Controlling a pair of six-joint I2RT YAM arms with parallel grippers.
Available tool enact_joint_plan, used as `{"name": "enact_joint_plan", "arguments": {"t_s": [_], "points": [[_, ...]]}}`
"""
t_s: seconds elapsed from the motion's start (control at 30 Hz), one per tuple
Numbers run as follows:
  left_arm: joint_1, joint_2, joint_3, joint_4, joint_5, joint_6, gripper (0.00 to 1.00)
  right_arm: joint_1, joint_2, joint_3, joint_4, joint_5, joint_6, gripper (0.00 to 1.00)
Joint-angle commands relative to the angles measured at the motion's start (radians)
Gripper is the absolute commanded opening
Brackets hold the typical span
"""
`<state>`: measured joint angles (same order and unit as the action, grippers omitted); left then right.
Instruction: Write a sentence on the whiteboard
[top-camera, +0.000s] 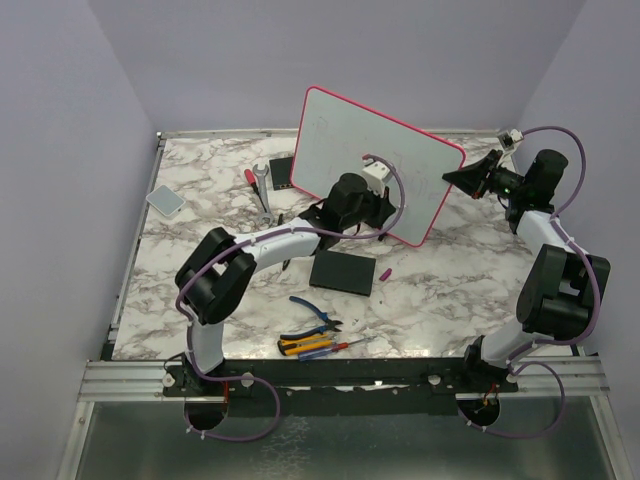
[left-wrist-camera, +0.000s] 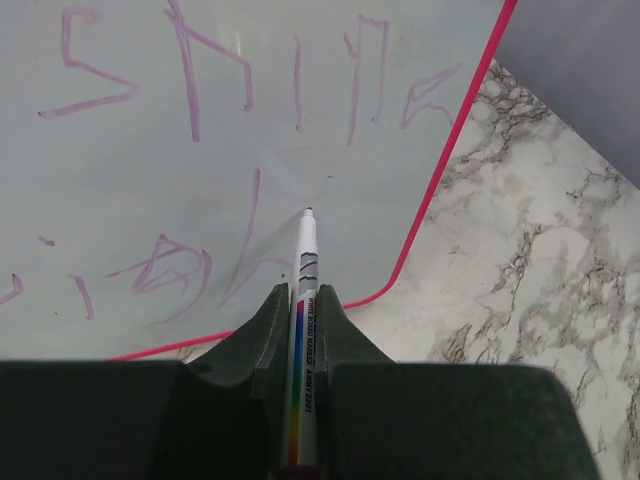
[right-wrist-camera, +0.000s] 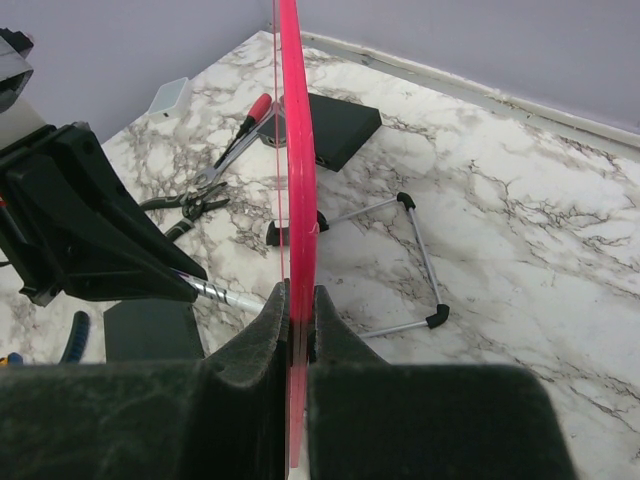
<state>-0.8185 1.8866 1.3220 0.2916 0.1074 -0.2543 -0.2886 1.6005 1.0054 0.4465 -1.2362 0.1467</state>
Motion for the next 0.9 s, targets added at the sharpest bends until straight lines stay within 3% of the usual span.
{"name": "enact_joint_plan", "arguments": {"t_s": [0.0,0.87], "points": [[-0.007,0.032,0.026,0.012,0.005,-0.009,0.00,0.023,0.021,-0.015,-0.077,0.011,-0.065,0.01],[-0.033,0.123,0.101,0.029,0.007,-0.034,0.00,0.023,0.022,-0.013,-0.073,0.011,-0.064,0.01]]}}
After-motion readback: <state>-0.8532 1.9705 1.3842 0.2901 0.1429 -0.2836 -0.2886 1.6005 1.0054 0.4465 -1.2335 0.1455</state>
